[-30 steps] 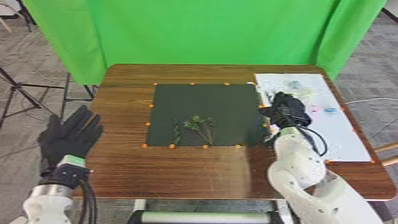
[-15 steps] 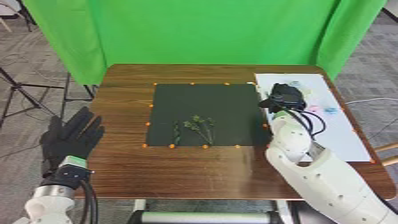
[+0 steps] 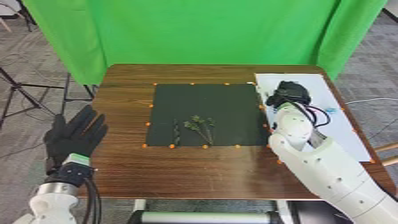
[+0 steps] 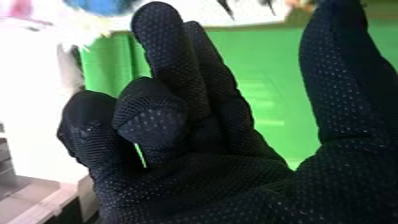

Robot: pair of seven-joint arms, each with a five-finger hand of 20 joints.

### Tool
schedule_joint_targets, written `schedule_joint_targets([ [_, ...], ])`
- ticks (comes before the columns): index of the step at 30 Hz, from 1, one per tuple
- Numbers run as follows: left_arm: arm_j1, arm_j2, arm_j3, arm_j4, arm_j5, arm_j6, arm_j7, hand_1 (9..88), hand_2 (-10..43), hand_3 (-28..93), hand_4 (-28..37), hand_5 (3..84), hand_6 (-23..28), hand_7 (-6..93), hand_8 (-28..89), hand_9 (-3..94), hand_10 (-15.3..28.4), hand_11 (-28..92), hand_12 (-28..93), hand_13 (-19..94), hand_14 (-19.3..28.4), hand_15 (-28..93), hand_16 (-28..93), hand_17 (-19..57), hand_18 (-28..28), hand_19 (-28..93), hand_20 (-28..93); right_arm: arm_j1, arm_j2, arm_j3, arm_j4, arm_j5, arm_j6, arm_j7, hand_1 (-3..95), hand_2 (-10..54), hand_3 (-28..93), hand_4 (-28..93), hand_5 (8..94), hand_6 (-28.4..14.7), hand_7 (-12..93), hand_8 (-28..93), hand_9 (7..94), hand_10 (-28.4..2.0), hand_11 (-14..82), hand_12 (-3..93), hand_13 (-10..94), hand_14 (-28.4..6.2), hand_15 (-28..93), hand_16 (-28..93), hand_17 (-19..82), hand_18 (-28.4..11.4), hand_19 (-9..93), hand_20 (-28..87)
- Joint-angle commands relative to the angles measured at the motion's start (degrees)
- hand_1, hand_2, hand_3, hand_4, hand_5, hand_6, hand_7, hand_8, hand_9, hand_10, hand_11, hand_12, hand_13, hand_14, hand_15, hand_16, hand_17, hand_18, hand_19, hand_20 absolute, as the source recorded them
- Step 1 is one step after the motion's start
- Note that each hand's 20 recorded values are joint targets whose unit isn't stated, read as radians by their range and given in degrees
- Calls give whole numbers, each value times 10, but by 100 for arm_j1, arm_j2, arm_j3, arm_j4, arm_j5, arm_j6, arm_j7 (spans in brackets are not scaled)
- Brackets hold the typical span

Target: Arrange flowers

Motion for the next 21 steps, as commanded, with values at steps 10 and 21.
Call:
schedule_joint_targets([
  [10,-269,13,125,107,-12,-54,-178,280,147,699,-283,413,58,201,-116,328,120,206,73,223,123,332,-118,-54,100,314,63,-94,-258,-70,399,429,-613,-28,376,-95,702,-243,634,-91,158,-72,736,-173,364,271,727,-135,741,390,486,-251,932,505],
  [21,-378,2,148,138,24,-79,-225,280,148,699,-283,413,58,200,-115,328,121,207,73,224,121,331,-119,-53,100,313,63,-397,-416,-89,582,239,-445,28,569,-95,696,-278,731,-45,275,111,839,-106,243,464,766,-109,721,386,496,-247,932,485],
])
